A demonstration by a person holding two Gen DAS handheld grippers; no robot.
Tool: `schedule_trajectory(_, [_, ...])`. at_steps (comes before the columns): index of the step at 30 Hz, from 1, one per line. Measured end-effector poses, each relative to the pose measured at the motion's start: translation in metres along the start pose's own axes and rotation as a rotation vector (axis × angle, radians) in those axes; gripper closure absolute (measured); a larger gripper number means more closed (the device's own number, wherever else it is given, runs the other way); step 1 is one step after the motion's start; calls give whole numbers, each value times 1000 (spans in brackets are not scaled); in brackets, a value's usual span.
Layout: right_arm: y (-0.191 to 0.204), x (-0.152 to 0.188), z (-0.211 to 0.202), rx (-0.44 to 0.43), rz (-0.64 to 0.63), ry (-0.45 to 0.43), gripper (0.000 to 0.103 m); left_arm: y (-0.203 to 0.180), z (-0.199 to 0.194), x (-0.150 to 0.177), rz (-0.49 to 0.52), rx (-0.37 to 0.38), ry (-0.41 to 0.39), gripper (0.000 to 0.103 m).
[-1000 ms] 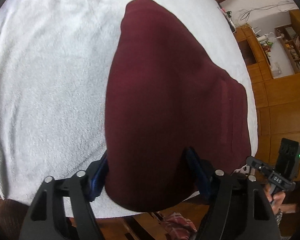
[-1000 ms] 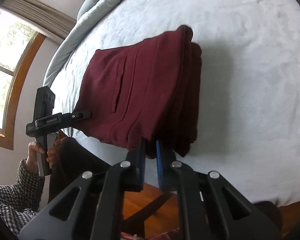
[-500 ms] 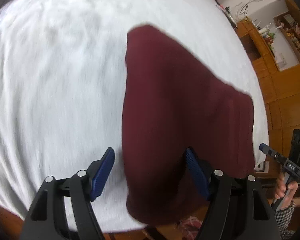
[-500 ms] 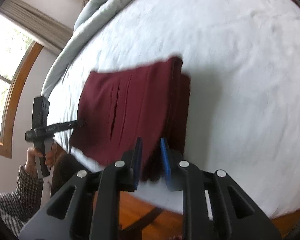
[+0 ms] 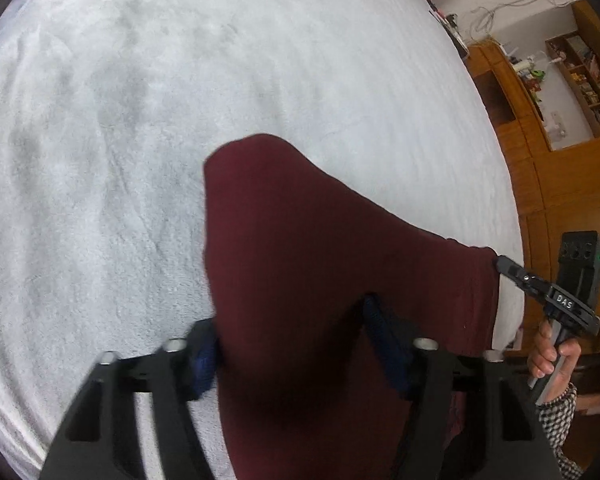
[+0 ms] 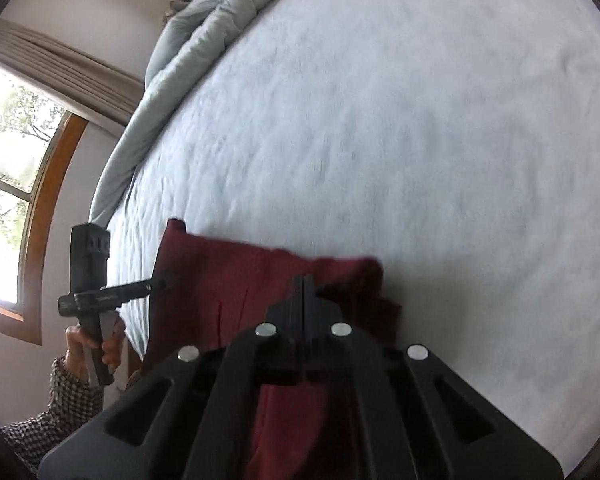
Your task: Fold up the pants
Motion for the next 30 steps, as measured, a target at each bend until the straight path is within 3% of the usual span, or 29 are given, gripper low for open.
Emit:
schedule_trajectory(3, [-19, -7, -10, 115, 31, -46, 103, 12, -1, 6, -18, 8, -17, 52])
schedule_trajectory(6, [-32, -5, -8, 61, 79, -21, 103, 11, 0, 8, -25, 24, -20, 50])
schedule_trajectory(9, [-29, 3, -13, 26, 69, -19, 92, 9, -3, 12, -9, 0, -21, 44])
schedule_trajectory(10, [-28, 4, -14, 23, 65, -21, 87, 1, 1, 9, -7, -11, -20, 40])
schedule_trajectory(14, [-24, -1, -16, 7, 70, -33, 85, -10, 6, 7, -9, -21, 10, 28])
schedule_trajectory(16, [-25, -6, -20, -1, 73, -44, 73, -16, 6, 5, -6, -26, 14, 26])
schedule_trajectory(20, [-24, -6, -28, -27, 67, -62, 71, -19, 5, 0, -14, -8, 14, 22])
schedule_trajectory(22, [-23, -5, -21, -61, 75, -28, 67, -21, 9, -9, -16, 5, 14, 21])
schedule_trajectory(26, [-17, -4, -2, -79, 59, 31, 71, -24, 21, -27, -34, 9, 31, 16])
schedule_trajectory(28, [-13, -3, 9, -100, 54, 63, 95, -23, 28, -33, -36, 4, 40, 17])
schedule_trajectory(30, [-9, -4, 10, -59, 24, 51, 98, -23, 29, -33, -40, -6, 30, 25])
Point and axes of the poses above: each gripper's, at about its wrist camera, not at the fingertips, and z roughly the way its jaws point, y to its left, x to its underside, the point moved 3 cm from there along z, roughly the way its jaws point, and after that the axes turned 2 degrees about z, right-handed, at the moved point
